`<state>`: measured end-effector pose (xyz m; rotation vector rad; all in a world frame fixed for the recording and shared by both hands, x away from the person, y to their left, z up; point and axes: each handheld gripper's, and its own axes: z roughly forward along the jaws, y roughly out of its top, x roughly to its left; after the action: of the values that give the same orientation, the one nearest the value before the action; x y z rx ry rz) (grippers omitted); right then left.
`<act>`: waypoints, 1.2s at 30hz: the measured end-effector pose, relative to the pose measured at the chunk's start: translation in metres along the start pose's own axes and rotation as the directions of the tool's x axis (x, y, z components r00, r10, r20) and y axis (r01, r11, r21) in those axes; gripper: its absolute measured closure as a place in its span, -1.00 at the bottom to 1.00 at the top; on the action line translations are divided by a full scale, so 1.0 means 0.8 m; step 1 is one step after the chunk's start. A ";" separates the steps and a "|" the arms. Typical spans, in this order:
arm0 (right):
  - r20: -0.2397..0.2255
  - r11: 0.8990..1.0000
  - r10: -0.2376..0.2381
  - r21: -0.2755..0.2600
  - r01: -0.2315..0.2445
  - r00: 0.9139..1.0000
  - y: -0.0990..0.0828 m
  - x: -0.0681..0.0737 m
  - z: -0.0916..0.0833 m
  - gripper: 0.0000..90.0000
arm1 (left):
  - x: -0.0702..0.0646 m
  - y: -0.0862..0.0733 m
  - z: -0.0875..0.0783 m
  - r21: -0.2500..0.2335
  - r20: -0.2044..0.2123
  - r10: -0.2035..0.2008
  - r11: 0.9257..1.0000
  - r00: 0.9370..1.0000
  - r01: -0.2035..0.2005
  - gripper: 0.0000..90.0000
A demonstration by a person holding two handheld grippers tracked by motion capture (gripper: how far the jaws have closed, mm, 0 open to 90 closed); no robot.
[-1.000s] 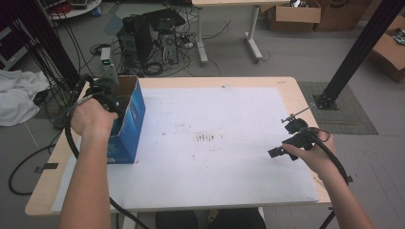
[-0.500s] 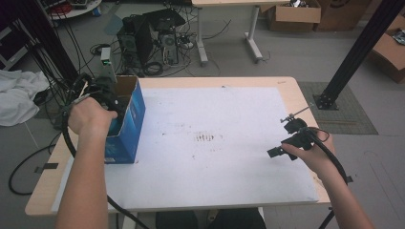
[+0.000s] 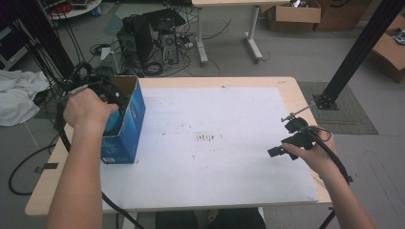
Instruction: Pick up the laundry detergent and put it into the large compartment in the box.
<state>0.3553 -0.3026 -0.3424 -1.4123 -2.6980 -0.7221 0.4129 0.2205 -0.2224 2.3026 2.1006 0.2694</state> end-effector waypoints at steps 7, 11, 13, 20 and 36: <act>0.002 1.000 0.004 -0.007 -0.004 1.000 0.000 0.001 -0.003 -0.57 | -0.023 0.001 -0.021 -0.040 0.012 0.052 0.998 0.999 -0.052 -0.66; 0.001 1.000 0.005 -0.007 -0.005 1.000 -0.001 0.001 -0.003 -0.57 | -0.046 0.003 -0.032 -0.063 0.016 0.115 0.992 0.993 -0.113 -0.66; 0.005 1.000 0.009 -0.007 -0.009 1.000 -0.002 0.000 -0.005 -0.57 | -0.059 0.003 -0.037 -0.084 0.016 0.152 0.985 0.988 -0.150 -0.67; 0.013 1.000 0.021 -0.008 -0.021 1.000 -0.002 -0.001 -0.011 -0.58 | -0.110 0.005 -0.044 -0.107 0.034 0.278 0.956 0.960 -0.273 -0.78; 0.043 1.000 0.013 0.006 -0.013 0.999 0.000 -0.002 -0.026 -0.59 | -0.213 -0.004 -0.034 -0.140 0.080 0.548 0.833 0.833 -0.535 -0.99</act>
<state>0.3522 -0.3125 -0.3240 -1.4589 -2.7175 -0.6893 0.3921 0.0491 -0.2157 2.7154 1.2940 0.2379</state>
